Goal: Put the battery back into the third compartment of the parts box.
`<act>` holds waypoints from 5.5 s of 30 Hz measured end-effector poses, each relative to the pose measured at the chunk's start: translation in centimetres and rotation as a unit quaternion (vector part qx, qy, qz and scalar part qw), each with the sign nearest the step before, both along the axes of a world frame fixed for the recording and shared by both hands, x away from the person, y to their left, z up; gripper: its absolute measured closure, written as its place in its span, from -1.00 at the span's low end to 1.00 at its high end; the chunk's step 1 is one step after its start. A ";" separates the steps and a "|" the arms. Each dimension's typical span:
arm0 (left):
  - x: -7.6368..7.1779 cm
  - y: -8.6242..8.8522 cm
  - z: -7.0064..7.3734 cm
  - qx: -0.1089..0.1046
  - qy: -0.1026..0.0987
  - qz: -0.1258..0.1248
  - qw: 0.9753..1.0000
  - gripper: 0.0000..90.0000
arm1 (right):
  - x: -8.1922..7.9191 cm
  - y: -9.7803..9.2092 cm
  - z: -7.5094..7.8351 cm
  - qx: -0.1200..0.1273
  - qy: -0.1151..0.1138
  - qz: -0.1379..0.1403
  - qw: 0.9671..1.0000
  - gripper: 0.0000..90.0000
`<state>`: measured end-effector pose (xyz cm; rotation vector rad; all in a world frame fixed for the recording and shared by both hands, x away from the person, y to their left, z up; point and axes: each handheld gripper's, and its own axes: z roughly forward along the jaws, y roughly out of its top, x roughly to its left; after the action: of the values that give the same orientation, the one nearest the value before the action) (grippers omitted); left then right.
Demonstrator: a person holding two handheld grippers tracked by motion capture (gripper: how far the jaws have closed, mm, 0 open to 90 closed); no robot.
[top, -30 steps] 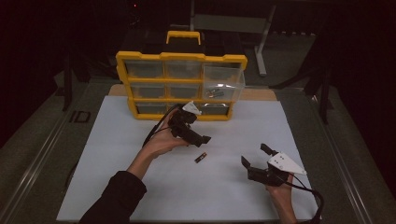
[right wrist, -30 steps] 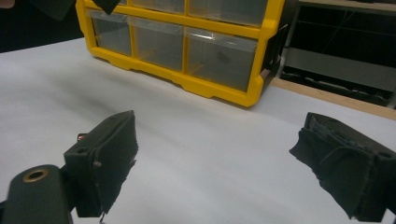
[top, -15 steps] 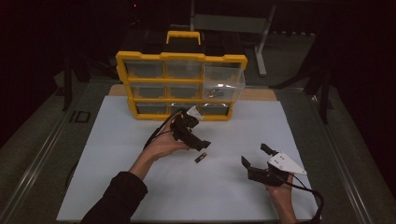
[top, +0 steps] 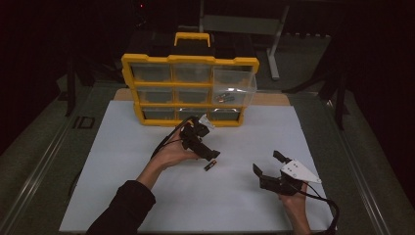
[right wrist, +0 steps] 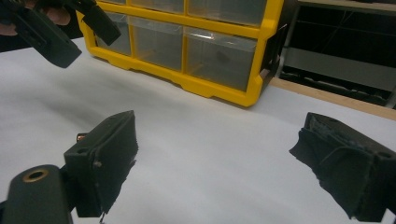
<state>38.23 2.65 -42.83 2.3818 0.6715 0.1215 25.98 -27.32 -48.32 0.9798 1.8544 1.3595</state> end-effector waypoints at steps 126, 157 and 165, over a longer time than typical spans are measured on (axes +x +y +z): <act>-0.5 0.6 -4.8 0.095 0.017 0.013 0.995 0.71 | 0.0 0.1 0.0 -0.002 0.002 0.003 1.000 -0.74; 0.6 3.9 -0.6 0.030 -0.023 0.073 0.997 0.71 | 0.0 0.1 0.0 0.000 0.001 0.003 1.000 -0.74; 0.8 4.6 0.5 0.018 -0.033 0.083 0.996 0.71 | 0.0 0.1 0.0 -0.001 0.001 0.003 1.000 -0.74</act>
<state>39.08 7.30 -42.35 2.3435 0.8404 0.2843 25.98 -27.25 -48.34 0.9748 1.8614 1.3614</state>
